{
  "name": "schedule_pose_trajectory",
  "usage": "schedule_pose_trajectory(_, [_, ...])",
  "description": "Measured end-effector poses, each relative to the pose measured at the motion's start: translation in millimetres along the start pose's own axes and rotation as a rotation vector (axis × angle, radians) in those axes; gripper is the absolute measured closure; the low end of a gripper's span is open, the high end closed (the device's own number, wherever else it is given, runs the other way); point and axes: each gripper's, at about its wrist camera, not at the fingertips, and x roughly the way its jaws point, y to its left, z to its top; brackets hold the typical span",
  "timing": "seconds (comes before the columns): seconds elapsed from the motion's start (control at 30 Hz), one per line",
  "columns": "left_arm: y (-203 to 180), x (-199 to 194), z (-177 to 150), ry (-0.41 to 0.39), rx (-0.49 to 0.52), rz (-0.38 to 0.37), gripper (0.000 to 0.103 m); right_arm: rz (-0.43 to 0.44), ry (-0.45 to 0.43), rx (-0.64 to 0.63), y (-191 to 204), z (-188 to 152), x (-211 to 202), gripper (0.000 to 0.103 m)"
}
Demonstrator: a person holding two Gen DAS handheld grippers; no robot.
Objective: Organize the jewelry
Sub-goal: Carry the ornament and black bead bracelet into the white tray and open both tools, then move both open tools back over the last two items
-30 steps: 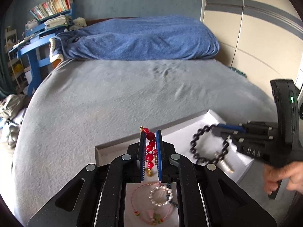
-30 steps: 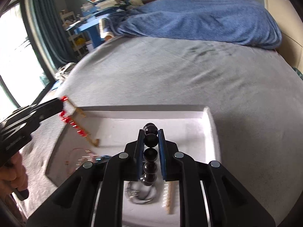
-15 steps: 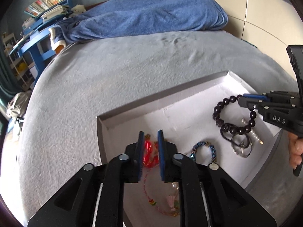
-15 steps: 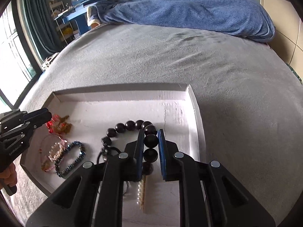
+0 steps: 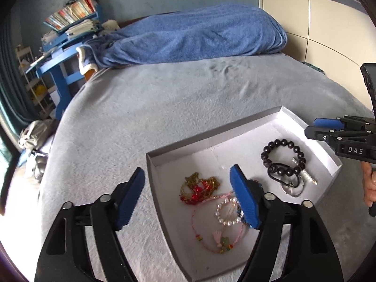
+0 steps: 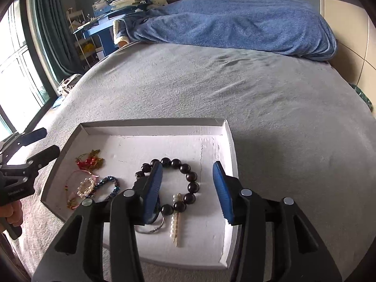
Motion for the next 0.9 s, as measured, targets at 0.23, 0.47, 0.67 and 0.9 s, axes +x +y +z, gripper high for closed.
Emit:
schedule_pose_trajectory(0.23, [-2.4, -35.7, -8.9, -0.022, 0.002, -0.010, 0.019, 0.005, -0.022, -0.013, 7.2, -5.8, -24.2, 0.046])
schedule_pose_trajectory(0.47, [-5.4, -60.1, -28.6, -0.012, -0.026, -0.035, 0.019, 0.006, -0.026, -0.012, 12.3, -17.2, -43.3, 0.045])
schedule_pose_trajectory(0.67, [-13.0, -71.3, -51.8, 0.007, -0.021, -0.053, 0.019, 0.011, -0.031, -0.027, 19.4, -31.4, -61.5, 0.040])
schedule_pose_trajectory(0.9, [-25.2, -72.5, -89.6, 0.062, 0.040, -0.065, 0.019, 0.011, -0.009, -0.061, 24.9, -56.5, -75.2, 0.034])
